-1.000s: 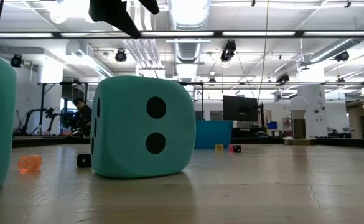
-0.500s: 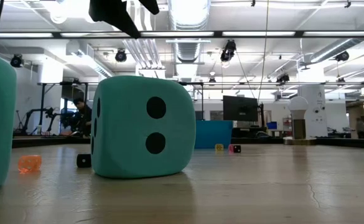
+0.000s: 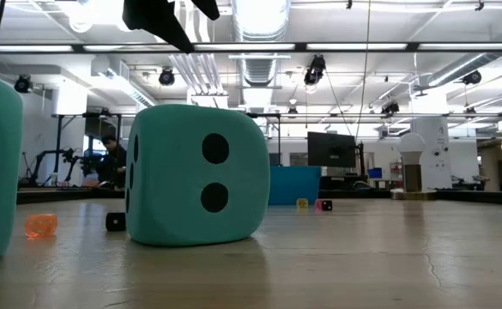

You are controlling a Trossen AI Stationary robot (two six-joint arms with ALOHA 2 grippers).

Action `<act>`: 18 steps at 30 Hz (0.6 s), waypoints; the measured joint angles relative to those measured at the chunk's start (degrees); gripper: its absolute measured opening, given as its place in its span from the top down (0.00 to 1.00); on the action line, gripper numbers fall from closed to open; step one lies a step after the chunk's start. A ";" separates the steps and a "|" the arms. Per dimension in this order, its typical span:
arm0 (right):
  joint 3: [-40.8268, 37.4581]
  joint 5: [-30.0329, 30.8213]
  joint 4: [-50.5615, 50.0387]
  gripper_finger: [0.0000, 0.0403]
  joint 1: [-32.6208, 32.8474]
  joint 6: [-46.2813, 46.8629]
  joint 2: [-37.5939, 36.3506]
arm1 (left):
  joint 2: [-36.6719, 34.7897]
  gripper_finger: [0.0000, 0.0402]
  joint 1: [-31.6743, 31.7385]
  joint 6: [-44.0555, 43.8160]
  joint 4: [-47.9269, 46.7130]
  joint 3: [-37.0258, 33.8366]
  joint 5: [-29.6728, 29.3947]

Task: Pick & Place Dice
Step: Put the large orange dice into the blue bin

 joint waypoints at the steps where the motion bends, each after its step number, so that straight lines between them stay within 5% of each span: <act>1: -0.02 -0.01 0.00 0.21 0.00 0.37 0.00 | 0.00 0.02 0.02 0.00 0.02 0.00 0.00; 9: -0.22 -0.02 -0.04 0.07 -0.15 2.53 0.00 | -0.02 0.01 0.00 0.00 0.00 0.00 0.00; 18: -0.90 1.39 0.14 0.01 -0.13 2.53 0.00 | -0.02 0.02 0.00 0.00 0.00 0.00 0.02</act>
